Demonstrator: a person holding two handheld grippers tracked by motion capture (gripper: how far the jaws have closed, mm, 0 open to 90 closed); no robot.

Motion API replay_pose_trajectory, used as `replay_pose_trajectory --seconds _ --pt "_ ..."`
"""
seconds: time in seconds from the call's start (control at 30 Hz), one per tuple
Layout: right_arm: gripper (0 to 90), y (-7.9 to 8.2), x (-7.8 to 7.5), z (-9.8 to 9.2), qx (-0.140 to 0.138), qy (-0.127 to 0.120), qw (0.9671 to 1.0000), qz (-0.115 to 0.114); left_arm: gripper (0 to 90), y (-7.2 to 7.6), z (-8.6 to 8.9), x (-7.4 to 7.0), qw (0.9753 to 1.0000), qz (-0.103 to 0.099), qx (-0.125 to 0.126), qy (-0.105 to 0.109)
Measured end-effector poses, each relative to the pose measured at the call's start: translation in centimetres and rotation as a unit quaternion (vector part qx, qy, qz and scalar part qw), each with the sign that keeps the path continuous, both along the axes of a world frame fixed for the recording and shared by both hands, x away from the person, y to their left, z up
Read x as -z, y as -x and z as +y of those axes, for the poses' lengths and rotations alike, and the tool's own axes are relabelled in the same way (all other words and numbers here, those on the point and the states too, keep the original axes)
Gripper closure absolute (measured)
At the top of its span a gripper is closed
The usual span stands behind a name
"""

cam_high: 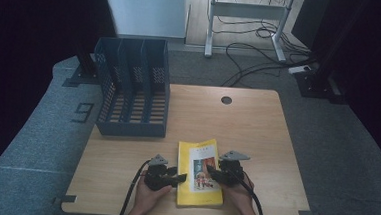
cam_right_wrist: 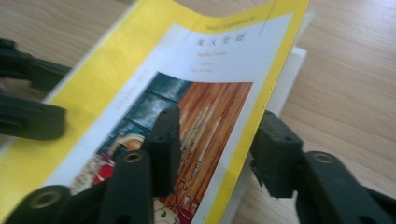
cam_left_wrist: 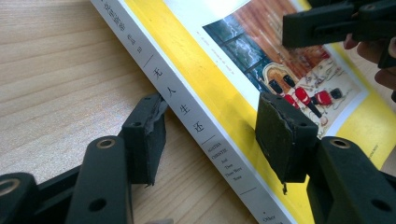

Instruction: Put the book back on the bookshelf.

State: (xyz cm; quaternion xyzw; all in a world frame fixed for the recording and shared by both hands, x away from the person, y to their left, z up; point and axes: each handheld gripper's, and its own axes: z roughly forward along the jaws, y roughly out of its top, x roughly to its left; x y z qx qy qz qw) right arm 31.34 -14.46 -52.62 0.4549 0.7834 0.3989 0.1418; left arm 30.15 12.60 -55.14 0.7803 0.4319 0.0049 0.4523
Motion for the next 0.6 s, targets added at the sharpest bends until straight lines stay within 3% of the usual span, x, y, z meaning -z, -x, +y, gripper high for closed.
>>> replay_pose_trajectory --seconds 0.33,0.6 --pt "40.2 -0.5 0.8 -0.2 0.026 0.006 0.9993 0.028 43.6 0.0 0.0 0.0 1.0000 0.000 -0.001 0.000" --pt "39.9 -0.7 1.1 -0.3 0.026 -0.007 0.9988 0.040 43.9 0.0 0.0 0.0 1.0000 0.003 -0.003 0.004"
